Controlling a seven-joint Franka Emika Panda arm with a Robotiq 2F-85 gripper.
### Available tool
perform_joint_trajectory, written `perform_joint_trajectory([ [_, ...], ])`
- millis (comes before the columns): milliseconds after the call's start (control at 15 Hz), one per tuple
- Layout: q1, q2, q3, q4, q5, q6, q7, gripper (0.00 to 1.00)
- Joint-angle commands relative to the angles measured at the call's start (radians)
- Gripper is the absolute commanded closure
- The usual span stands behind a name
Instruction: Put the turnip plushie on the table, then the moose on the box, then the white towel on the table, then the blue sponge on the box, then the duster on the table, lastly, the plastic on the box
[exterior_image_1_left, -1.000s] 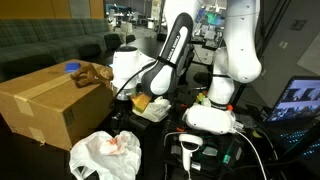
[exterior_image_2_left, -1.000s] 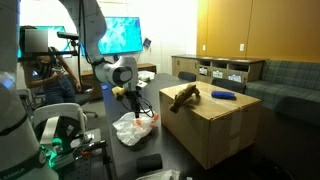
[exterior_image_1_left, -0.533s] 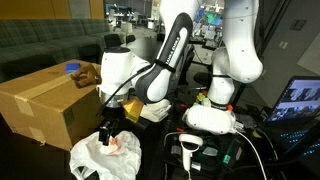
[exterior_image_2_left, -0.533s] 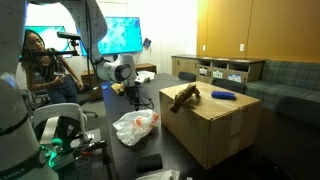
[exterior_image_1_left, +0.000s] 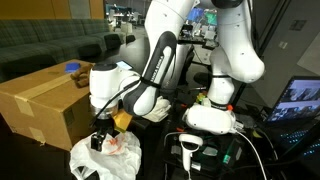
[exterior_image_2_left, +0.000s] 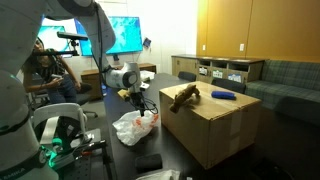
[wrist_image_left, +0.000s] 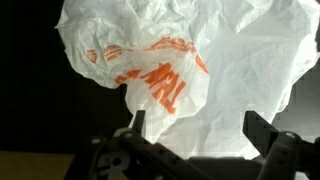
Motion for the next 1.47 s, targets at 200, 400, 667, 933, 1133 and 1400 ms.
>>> perform_joint_trajectory([
  [200, 0.073, 0.072, -0.082, 0.041, -0.003, -0.031, 0.055, 0.00],
  [400, 0.054, 0.113, -0.058, 0.058, 0.019, -0.038, 0.034, 0.00],
  [667, 0.001, 0.183, -0.003, 0.098, 0.071, -0.030, -0.011, 0.00],
  [933, -0.049, 0.244, 0.031, 0.139, 0.126, -0.028, -0.038, 0.00],
  [1133, -0.085, 0.287, 0.046, 0.173, 0.156, -0.026, -0.056, 0.00],
  [1400, -0.113, 0.316, 0.054, 0.199, 0.174, -0.030, -0.067, 0.11],
])
